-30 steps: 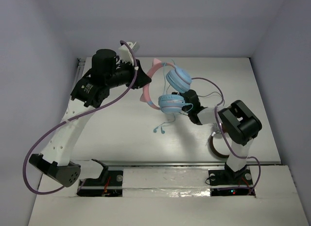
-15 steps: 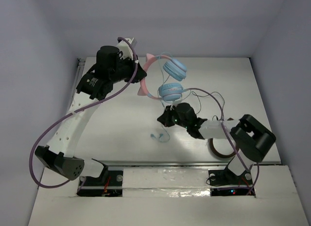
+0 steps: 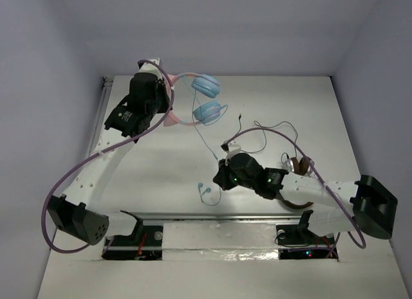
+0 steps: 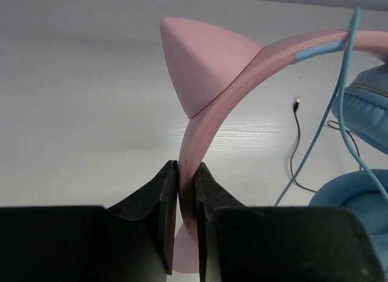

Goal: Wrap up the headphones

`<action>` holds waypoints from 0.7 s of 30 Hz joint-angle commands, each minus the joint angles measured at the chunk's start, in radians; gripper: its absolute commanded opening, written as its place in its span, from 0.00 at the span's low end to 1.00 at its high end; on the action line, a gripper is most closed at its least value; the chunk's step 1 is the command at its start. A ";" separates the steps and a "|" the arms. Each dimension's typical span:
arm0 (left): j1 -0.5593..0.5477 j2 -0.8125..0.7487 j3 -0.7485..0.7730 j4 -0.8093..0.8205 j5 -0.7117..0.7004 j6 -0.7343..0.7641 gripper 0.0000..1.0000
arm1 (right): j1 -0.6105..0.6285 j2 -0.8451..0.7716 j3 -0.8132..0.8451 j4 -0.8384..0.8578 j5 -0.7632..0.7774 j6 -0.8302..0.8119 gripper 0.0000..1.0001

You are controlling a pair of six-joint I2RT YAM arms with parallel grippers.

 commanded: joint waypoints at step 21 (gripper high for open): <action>-0.031 -0.107 -0.224 0.157 -0.256 0.001 0.00 | 0.233 -0.038 0.590 -0.773 0.238 -0.208 0.00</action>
